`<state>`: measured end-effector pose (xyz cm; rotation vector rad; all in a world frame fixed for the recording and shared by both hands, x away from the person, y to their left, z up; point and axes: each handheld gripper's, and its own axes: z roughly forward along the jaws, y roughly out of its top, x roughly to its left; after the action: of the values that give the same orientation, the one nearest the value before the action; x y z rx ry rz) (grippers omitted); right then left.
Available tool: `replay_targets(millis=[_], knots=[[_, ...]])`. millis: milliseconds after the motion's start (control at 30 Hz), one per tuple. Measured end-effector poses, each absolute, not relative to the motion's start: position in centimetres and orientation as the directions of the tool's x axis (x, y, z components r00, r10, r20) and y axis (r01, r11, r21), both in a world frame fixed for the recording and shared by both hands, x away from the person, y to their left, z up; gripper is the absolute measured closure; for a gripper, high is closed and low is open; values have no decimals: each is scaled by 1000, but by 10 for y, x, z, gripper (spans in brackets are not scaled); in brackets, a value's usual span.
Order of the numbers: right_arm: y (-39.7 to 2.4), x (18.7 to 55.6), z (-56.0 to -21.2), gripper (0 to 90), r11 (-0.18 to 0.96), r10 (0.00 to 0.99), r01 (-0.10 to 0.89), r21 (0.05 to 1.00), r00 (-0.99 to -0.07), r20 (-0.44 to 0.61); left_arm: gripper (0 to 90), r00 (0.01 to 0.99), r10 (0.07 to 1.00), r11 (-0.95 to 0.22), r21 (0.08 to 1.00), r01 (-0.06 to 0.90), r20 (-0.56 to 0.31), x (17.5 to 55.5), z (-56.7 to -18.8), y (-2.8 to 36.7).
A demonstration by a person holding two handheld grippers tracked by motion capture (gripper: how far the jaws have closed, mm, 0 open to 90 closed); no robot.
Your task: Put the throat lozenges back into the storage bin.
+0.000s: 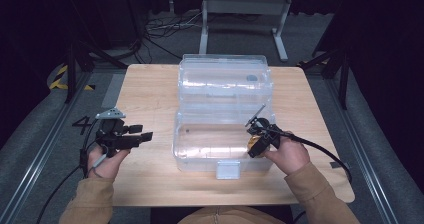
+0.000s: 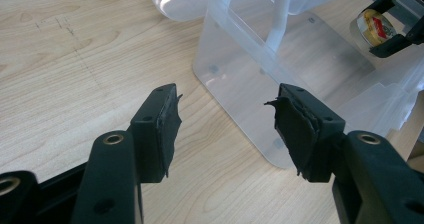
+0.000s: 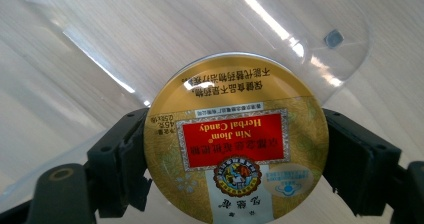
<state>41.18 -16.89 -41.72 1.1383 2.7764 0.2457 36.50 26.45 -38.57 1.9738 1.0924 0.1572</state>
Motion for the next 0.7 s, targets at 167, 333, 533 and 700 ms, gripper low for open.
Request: replay_targets(millis=[167,333,533,700], knots=[[-169,411,-417,197,706,701,679,201,-710,-67,434,610,744,-255,728,637,-273,365,-385,265],[-169,411,-417,197,710,698,676,199,-712,-70,434,610,744,-255,728,636,-273,365,-385,264],[-169,411,-417,196,709,698,676,200,-713,-68,434,611,744,-256,729,635,-270,365,-385,265],[-169,411,-417,195,710,697,675,200,-714,-69,434,610,743,-253,727,638,-276,365,-386,264]])
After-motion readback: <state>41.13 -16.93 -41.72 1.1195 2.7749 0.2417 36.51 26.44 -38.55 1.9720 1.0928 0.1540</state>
